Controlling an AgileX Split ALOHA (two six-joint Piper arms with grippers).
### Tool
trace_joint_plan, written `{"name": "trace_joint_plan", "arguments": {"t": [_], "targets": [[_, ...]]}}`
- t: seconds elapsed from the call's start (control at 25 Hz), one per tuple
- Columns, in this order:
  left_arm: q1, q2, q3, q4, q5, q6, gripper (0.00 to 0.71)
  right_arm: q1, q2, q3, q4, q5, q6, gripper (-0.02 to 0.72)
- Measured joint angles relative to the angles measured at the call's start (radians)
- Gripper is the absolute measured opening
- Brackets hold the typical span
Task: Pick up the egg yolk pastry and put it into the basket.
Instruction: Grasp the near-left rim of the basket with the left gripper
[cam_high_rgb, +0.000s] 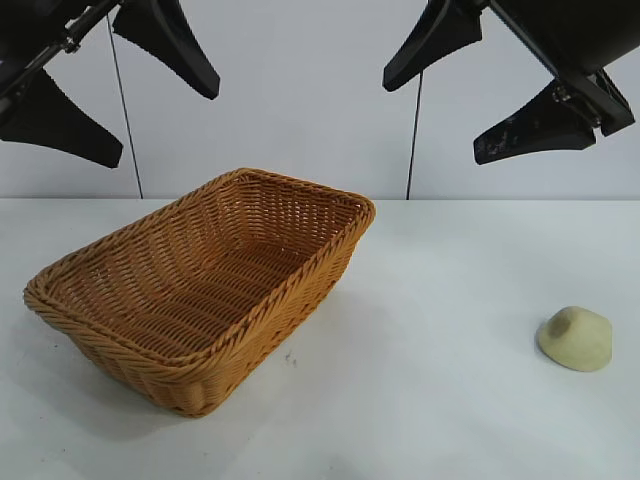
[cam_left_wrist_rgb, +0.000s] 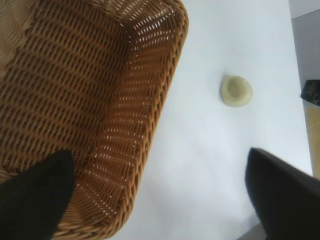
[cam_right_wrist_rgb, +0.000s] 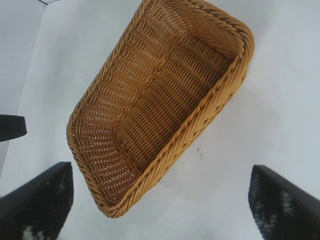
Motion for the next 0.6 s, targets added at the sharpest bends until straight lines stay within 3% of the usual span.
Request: {"name": "trace_joint_plan", "arguments": {"t": [0.16,0.4,0.6], "targets": [[0.001,-0.017,0.0,0.035,0.006,-0.033,0.667,0.0,0.0,0.0,0.0,0.0,0.0,0.678],[0.0,-0.12,0.0,0.226,0.102,-0.216,0.667,0.0,0.0,0.0,0.0,0.0,0.0,0.678],[-0.036,-0.193,0.001,0.392,0.17,-0.41,0.667,0.0,0.0,0.0,0.0,-0.005,0.0,0.678]]}}
